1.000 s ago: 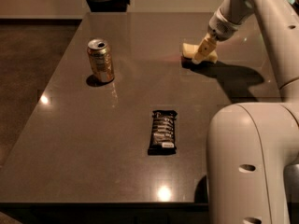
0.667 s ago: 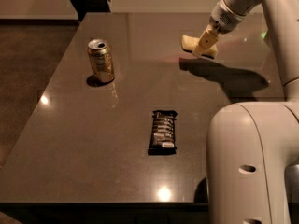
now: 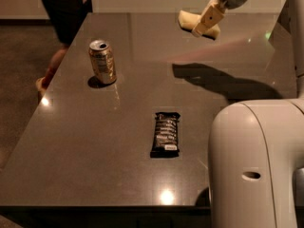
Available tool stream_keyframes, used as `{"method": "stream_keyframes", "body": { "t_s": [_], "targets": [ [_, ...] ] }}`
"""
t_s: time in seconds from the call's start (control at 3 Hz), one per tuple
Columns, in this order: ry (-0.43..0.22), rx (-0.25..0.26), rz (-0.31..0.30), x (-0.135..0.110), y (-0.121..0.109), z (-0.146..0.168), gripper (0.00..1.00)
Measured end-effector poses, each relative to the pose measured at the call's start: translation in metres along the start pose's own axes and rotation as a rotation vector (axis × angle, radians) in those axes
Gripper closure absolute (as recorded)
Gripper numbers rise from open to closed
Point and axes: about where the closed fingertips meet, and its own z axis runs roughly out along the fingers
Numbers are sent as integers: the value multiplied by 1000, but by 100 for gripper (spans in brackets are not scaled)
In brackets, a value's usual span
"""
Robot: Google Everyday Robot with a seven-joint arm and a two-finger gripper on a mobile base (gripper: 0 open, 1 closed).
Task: Pick sponge
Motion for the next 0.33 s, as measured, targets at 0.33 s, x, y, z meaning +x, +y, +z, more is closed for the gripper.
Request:
{"method": "stream_keyframes", "body": {
  "t_s": [0.33],
  "targets": [
    [-23, 24, 2, -6, -9, 6, 100]
  ]
}}
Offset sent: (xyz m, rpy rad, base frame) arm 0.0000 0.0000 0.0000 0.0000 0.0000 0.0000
